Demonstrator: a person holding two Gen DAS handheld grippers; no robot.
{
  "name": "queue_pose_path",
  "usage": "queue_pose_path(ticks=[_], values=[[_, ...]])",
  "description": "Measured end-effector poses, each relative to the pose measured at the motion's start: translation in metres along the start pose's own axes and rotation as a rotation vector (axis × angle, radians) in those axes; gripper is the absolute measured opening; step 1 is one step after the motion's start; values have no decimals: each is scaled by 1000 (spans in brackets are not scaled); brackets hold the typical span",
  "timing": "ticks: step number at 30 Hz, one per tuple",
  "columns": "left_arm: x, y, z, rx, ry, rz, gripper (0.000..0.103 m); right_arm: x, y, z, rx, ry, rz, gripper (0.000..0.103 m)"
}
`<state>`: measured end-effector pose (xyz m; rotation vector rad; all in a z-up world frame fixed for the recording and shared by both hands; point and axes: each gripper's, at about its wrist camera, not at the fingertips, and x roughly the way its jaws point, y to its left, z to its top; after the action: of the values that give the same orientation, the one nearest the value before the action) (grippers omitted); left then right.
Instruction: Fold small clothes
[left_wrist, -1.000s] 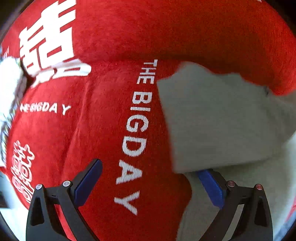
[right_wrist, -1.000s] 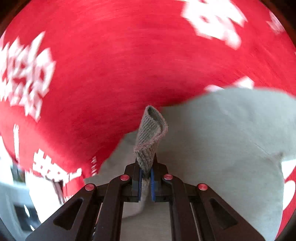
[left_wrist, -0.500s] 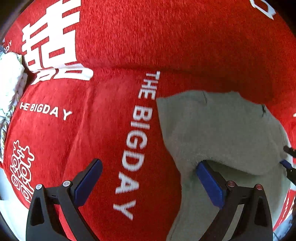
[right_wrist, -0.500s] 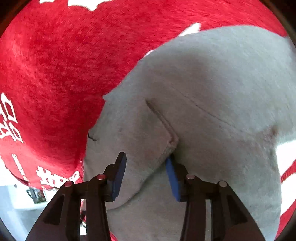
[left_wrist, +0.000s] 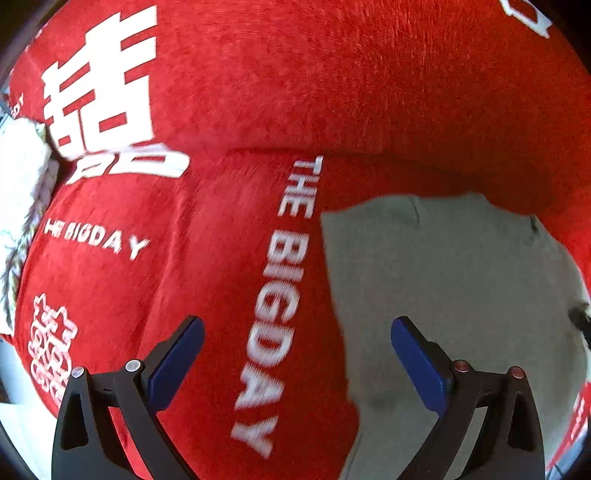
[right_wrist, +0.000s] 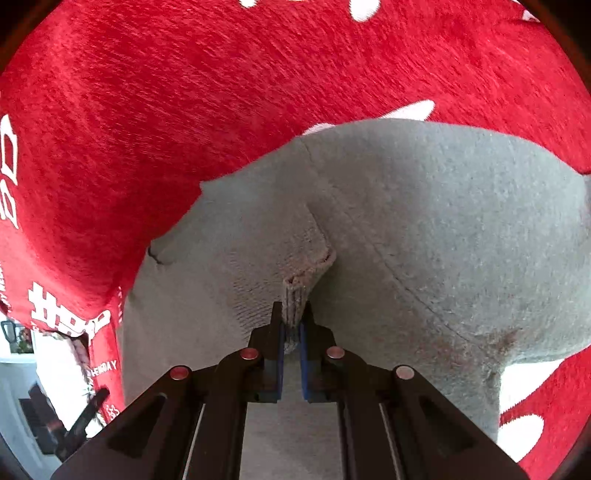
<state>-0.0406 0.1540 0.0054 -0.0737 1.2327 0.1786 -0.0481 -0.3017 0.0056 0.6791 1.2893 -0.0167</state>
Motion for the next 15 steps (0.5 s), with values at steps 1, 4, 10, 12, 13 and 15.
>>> queue_pose_path(ticks=[1,4,10,12,13,15], values=[[10,-7,3,16,0,17,101,1,0,0,-5,-3,-10,8],[37,-17,-1,61,26,96,101,3,3,-1,-61,-11,-54,8],[27,-6,-19,97,22,117,101,-13,-10,-2,-81,-25,-141,12],[19,2,-18,74,48,85,101,-21,-16,-3,-53,-20,-147,14],[16,5,-18,53,63,47,101,-25,-18,-5,-47,-16,-144,15],[9,13,-20,-10,109,-74,101,-31,-20,-11,-34,4,-112,15]])
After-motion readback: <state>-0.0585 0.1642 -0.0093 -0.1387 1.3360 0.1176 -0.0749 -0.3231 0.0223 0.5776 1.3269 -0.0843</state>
